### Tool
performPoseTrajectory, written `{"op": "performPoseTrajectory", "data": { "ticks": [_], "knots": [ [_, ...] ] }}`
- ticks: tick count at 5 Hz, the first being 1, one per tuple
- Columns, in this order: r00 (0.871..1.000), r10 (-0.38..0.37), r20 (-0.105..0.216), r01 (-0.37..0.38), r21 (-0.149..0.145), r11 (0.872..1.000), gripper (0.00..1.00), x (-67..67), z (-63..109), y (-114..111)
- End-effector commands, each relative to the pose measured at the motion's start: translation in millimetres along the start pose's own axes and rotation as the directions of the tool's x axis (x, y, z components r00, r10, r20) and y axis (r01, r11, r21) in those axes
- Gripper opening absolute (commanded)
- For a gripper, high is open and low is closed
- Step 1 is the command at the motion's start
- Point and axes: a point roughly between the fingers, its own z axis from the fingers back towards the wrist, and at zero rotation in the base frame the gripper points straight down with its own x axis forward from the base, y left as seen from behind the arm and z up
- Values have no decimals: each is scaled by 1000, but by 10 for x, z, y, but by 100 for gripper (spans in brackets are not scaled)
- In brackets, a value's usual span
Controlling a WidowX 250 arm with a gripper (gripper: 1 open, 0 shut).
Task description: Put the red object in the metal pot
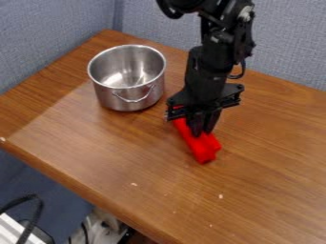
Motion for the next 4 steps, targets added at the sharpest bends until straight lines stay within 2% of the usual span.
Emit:
{"op": "performPoseTrajectory", "data": {
  "ticks": [1,2,4],
  "knots": [
    [999,-15,39,17,-34,999,0,60,194,-92],
    [999,-23,44,24,-21,999,0,76,245,-79],
    [998,-43,34,44,-13,999,0,220,517,-111]
  ]
}}
